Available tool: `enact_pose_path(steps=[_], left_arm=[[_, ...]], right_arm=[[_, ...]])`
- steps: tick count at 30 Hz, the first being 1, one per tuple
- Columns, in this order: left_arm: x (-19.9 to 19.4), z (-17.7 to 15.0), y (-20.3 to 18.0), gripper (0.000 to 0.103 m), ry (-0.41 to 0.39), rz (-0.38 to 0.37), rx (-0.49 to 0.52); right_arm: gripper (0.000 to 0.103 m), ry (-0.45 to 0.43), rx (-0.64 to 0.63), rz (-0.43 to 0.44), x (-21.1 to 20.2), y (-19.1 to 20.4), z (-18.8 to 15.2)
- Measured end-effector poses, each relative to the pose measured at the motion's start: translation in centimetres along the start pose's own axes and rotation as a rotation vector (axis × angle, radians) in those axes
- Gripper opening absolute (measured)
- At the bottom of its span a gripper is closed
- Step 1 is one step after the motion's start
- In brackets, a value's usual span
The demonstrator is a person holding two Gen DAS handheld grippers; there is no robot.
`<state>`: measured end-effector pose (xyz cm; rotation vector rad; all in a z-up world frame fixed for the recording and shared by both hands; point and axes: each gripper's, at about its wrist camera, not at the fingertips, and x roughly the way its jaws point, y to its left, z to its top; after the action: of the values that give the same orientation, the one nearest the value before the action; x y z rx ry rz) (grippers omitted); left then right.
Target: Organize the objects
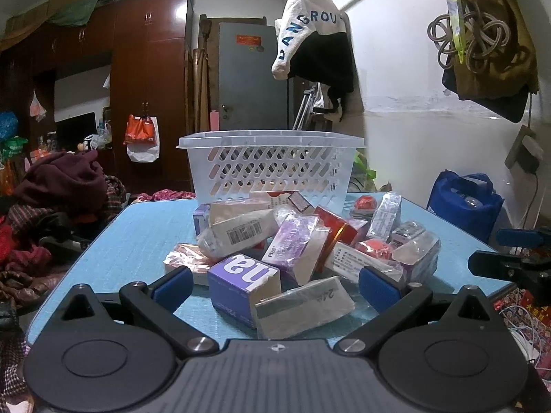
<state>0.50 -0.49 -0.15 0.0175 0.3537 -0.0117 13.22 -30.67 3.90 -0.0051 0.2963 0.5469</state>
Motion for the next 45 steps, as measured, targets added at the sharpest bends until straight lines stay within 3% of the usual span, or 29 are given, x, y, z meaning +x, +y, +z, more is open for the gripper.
enact_pose_path(steps=[45], left_arm=[[-0.06, -0.08, -0.40, 0.103, 0.006, -0.007, 0.006]], right_arm=[[0.103, 0.000, 0.004, -0.003, -0.11, -0.50, -0.04]])
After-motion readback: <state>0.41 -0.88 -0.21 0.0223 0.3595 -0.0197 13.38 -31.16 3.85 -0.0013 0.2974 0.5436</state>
